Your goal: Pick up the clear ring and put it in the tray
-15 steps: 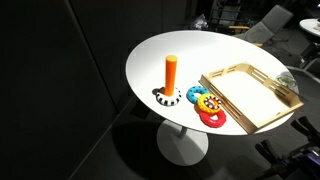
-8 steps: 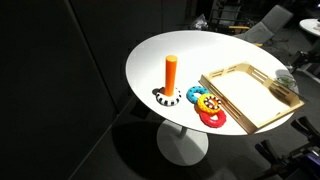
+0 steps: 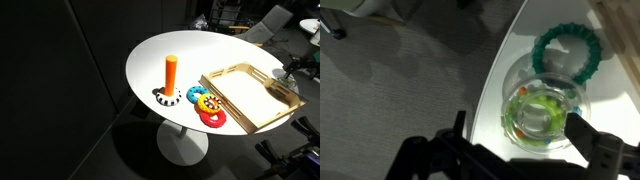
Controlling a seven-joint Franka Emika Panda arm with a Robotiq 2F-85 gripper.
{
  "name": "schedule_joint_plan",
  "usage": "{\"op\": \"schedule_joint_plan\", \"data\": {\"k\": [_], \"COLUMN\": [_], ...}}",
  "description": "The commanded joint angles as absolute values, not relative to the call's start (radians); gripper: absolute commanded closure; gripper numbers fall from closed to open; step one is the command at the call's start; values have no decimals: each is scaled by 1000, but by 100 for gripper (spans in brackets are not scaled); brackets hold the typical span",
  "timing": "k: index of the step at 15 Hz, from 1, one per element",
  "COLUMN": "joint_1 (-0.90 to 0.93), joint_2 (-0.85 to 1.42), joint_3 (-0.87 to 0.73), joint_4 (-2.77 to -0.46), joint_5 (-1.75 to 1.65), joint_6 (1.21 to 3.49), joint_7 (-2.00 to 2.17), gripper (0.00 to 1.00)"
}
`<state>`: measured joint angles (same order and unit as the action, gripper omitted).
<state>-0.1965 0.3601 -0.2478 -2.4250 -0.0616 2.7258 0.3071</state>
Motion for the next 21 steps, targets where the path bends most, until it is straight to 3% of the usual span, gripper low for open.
{"op": "schedule_joint_plan", "data": {"k": [1,13,15,16,21], "joint_1": [-178,-166,-157,-151,-115], "joint_2": [392,432,436,437,408], "joint_3": [-266,-283,-288,-291,-318], "joint_4": [-2401,-2395,-2394,-2394,-2402], "joint_5": [-32,-13,-15,-18,-31], "joint_6": [2733,2738,2739,2740,2736], "joint_7": [300,308,314,317,341], "gripper": [0,3,28,30,73]}}
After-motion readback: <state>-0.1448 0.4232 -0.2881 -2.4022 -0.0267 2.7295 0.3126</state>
